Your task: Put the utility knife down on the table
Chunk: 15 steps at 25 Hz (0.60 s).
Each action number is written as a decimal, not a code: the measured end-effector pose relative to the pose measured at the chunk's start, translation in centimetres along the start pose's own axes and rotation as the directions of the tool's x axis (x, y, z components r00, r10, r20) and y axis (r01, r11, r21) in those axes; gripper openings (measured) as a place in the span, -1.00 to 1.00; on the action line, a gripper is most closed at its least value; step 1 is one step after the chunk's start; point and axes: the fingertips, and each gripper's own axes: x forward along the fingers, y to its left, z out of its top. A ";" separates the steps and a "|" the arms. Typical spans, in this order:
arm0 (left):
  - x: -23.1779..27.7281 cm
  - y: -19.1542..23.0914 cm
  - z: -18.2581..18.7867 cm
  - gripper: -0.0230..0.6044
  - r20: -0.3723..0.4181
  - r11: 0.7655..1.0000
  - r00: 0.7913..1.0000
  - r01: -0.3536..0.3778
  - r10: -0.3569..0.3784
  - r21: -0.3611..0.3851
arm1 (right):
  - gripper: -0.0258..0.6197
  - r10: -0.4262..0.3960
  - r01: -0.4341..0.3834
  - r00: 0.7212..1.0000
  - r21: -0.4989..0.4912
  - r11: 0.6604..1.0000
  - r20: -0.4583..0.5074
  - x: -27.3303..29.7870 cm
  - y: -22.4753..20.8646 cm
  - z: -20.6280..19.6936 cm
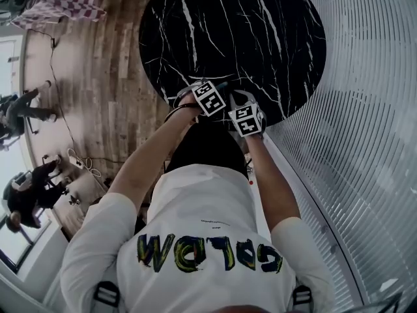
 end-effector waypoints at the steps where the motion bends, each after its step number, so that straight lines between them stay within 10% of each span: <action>1: 0.0 0.0 0.0 -0.69 -0.003 1.000 1.000 0.002 -0.002 0.004 | -0.92 -0.001 0.001 1.000 0.003 1.000 -0.001 -0.1 0.0 0.0; 15: -0.1 0.0 -0.1 -0.68 0.003 1.000 1.000 -0.008 0.008 -0.005 | -0.92 0.011 -0.011 1.000 0.033 0.999 0.004 0.0 0.4 -0.6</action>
